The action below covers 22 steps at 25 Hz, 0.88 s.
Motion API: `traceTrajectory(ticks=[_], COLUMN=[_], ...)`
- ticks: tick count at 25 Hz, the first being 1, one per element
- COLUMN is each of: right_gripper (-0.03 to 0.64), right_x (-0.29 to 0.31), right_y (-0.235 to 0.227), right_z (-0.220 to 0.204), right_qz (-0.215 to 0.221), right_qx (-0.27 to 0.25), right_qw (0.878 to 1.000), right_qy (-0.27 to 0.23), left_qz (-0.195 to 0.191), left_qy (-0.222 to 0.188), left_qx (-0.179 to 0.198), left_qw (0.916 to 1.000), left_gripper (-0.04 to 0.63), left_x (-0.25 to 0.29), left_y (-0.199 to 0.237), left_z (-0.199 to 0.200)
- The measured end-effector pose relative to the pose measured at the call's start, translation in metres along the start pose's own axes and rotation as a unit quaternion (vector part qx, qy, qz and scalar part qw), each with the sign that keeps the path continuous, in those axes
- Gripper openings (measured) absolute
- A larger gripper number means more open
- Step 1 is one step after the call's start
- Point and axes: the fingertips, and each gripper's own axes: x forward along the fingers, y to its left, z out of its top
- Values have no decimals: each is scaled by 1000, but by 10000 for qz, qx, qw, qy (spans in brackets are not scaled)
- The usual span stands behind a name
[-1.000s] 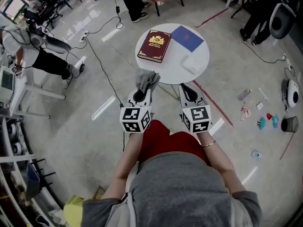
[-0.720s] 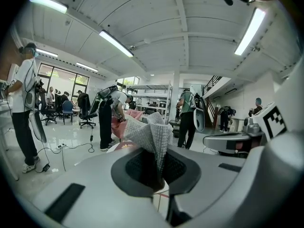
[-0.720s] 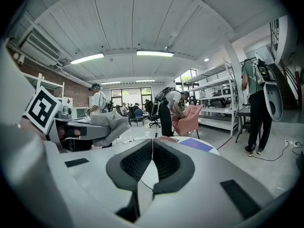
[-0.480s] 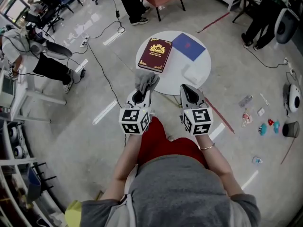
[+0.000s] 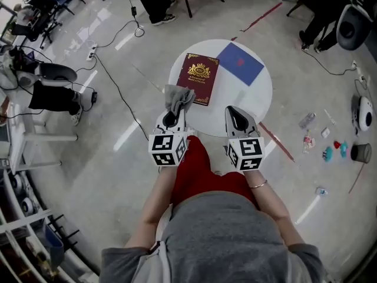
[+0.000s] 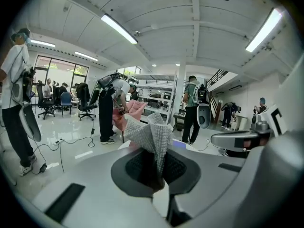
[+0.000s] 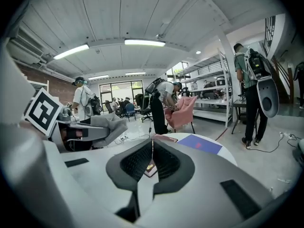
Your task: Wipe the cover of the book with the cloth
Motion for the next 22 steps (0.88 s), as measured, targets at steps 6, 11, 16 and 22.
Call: traceTrajectory(ticks=[6, 11, 16, 22], right_gripper=[29, 29, 29, 29], right_x=[85, 141, 169, 190], right_y=[3, -1, -17, -36], right_z=[18, 27, 26, 13], right_qz=[-234, -518, -931, -1382], right_qx=[193, 225, 367, 540], right_qw=[9992, 9975, 9935, 9860], right_qy=[247, 424, 534, 765], left_qz=[-360, -734, -1088, -1648], left_qy=[254, 446, 652, 890], left_qx=[28, 55, 66, 275], left_qw=[9990, 9963, 9919, 9819], left_gripper=[25, 25, 25, 25], left_x=[69, 123, 170, 216], left_y=[56, 92, 110, 103], left_z=[24, 36, 39, 42])
